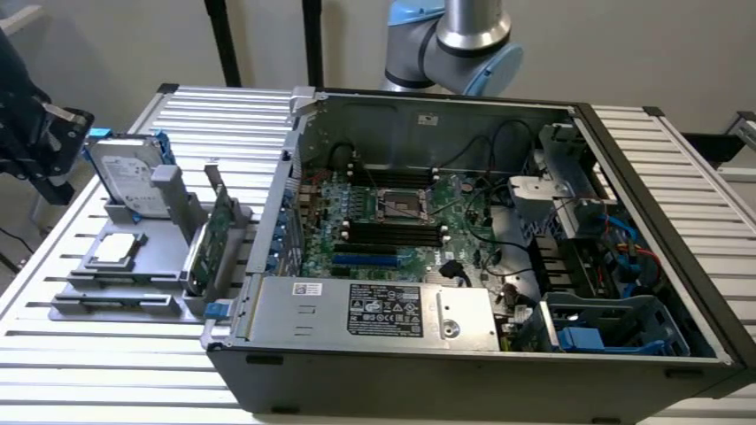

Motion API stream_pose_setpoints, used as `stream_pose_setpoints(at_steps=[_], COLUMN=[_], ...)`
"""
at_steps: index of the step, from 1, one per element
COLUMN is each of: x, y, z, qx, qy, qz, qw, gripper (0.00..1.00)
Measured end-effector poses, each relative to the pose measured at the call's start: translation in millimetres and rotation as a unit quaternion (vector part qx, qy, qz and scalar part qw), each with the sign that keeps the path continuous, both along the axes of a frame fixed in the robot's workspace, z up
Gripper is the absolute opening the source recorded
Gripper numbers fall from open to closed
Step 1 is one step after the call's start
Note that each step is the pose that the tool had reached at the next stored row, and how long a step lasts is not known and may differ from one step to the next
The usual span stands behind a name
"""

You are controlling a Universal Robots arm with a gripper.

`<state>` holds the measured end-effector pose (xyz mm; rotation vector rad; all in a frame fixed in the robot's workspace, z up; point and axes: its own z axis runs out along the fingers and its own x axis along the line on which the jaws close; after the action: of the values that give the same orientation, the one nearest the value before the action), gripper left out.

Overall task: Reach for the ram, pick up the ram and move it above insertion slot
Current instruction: 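Pick up the ram and move it above insertion slot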

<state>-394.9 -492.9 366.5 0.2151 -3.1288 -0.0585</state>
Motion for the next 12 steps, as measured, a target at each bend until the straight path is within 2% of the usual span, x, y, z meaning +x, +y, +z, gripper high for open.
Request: stream_pose_setpoints(at_steps=[3, 6, 9, 12], x=[0.0, 0.0, 0.0, 0.0], y=[0.0, 0.0, 0.0, 0.0], z=[-0.3, -0.6, -0.9, -1.2], qx=[0.0, 0.0, 0.0, 0.0], qy=[0.0, 0.0, 0.0, 0.0], qz=[0.027, 0.055, 0.081, 0.109], qw=[0.9996, 0.9985, 0.9967, 0.9941], gripper=[0.11, 0.11, 0.11, 0.11])
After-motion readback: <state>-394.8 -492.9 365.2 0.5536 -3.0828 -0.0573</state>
